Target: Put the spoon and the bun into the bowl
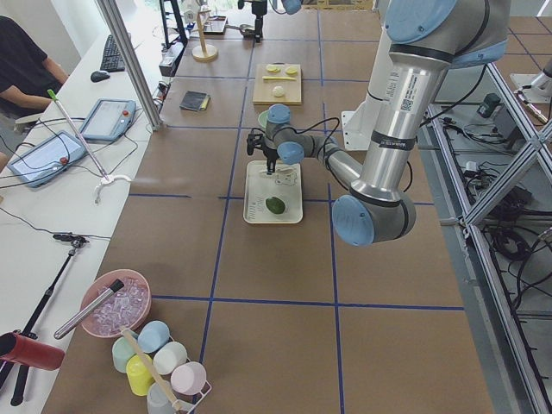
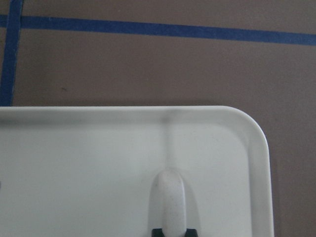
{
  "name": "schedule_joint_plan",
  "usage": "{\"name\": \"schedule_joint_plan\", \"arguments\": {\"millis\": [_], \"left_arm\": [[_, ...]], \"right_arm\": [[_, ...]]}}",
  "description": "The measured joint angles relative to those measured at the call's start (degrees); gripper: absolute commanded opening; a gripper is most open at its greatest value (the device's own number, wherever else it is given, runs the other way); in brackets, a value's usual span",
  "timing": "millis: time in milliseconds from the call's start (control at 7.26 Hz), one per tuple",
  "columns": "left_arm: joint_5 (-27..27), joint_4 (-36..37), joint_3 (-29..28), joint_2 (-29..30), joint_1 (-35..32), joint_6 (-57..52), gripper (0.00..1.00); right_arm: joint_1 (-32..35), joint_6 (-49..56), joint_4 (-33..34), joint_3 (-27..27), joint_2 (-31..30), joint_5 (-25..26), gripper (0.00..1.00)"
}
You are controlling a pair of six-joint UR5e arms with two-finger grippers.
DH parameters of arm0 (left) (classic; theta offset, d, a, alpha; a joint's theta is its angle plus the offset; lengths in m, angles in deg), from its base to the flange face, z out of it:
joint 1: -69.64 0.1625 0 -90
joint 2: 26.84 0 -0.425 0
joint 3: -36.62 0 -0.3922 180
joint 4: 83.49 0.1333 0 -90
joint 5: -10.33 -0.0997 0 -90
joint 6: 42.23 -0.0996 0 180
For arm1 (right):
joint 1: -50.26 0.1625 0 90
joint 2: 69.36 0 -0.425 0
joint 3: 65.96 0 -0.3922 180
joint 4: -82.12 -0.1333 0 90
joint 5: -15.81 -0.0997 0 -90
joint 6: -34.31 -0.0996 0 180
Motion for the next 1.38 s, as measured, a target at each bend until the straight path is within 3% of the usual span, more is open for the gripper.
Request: {"name": "schedule_joint_plan", "arguments": {"millis": [275, 551, 1101, 1377], "left_arm": [[0.1, 7.7, 4.4, 1.3, -1.6, -1.2, 0.0], [0.2, 10.6, 5.6, 5.9, -3.0, -0.6, 0.0], [0.0, 3.4, 1.8, 14.6, -2.9, 13.8, 0.0], [-3.0, 0.6, -1.4, 18.0, -1.5, 19.3, 0.0]], "right_arm": [[-1.9, -1.2, 0.2, -0.1, 1.3, 0.8, 1.0], [-7.7, -5.6, 0.2, -0.3, 4.2, 6.2, 1.0], [-22.0, -14.3, 0.2, -1.0, 8.4, 19.6, 0.98], [-26.3, -14.7, 0.1, -2.4, 8.0, 23.8, 0.98]]}}
